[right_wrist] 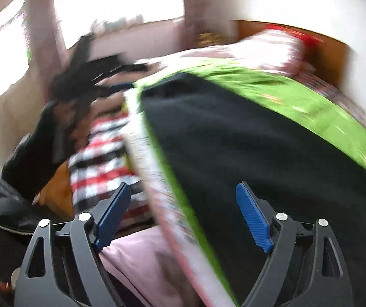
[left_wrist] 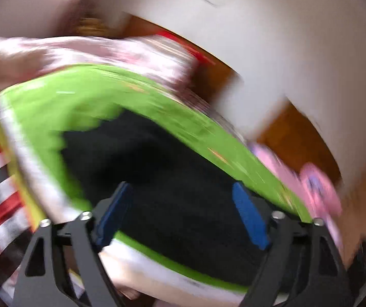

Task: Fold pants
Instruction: 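Open both tools and withdraw them from the folded pants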

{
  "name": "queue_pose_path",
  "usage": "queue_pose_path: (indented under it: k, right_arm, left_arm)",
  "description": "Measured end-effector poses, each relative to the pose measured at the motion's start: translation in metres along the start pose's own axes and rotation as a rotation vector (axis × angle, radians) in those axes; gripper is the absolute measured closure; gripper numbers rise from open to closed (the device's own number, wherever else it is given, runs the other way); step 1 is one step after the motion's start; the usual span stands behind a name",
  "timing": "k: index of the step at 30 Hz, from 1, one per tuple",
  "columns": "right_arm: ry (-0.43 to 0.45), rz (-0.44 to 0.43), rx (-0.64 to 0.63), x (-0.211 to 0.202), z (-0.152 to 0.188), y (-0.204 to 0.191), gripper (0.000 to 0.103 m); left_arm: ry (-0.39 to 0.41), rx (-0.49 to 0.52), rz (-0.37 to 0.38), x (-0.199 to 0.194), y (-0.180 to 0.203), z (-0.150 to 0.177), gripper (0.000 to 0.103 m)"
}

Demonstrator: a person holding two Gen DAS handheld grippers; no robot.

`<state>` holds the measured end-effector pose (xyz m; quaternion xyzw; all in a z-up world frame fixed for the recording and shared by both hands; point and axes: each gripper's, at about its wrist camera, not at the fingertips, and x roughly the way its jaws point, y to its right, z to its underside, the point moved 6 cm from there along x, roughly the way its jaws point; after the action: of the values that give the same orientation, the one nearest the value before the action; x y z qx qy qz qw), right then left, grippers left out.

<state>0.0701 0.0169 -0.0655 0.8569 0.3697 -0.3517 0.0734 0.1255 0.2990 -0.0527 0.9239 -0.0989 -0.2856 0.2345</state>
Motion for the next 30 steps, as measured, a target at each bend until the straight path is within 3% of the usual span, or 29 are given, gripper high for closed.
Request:
queue_pose_path:
  k: [2,4,6,7,10,13,15,18,19,21,23,26,28,30]
  right_arm:
    - [-0.052,0.123,0.108,-0.011,0.02,0.044,0.018]
    - [-0.142,0.171,0.22,-0.018,0.046,0.076,0.013]
    - [-0.233,0.158,0.272,-0.022,0.076,0.091,0.011]
    - [-0.191,0.125,0.231,-0.033,0.082,0.088,0.011]
    - [-0.206,0.12,0.209,-0.058,0.104,0.082,0.011]
    - [-0.183,0.117,0.238,-0.083,0.114,0.084,0.012]
    - [-0.133,0.19,0.261,-0.11,0.115,0.102,0.012]
    - [-0.053,0.328,0.354,-0.146,0.113,0.153,0.01]
    - [-0.048,0.396,0.39,-0.156,0.117,0.178,0.01]
    - [-0.091,0.493,0.494,-0.165,0.13,0.227,0.01]
    - [-0.121,0.511,0.582,-0.166,0.142,0.256,0.01]
    - [-0.24,0.528,0.561,-0.158,0.166,0.268,0.01]
    - [-0.306,0.544,0.394,-0.158,0.177,0.256,0.009]
    - [-0.281,0.504,0.454,-0.173,0.188,0.259,0.009]
  left_arm:
    - [-0.09,0.124,0.059,0.02,0.048,0.02,0.015]
    - [-0.187,0.212,0.117,0.043,0.084,0.043,0.015]
    - [-0.278,0.273,0.093,0.067,0.104,0.066,0.015]
    - [-0.34,0.296,0.03,0.087,0.105,0.078,0.015]
    - [-0.343,0.351,-0.023,0.1,0.107,0.083,0.014]
    - [-0.402,0.324,-0.073,0.109,0.113,0.068,0.016]
    - [-0.392,0.34,-0.024,0.104,0.135,0.058,0.015]
    - [-0.378,0.455,0.074,0.107,0.201,0.052,0.013]
    - [-0.394,0.491,0.119,0.114,0.227,0.053,0.007]
    - [-0.453,0.524,0.186,0.139,0.268,0.063,0.002]
    - [-0.538,0.521,0.215,0.181,0.298,0.079,0.002]
    - [-0.6,0.512,0.258,0.242,0.323,0.093,0.002]
    - [-0.613,0.517,0.196,0.28,0.321,0.103,0.002]
    - [-0.508,0.623,0.142,0.297,0.321,0.103,0.002]
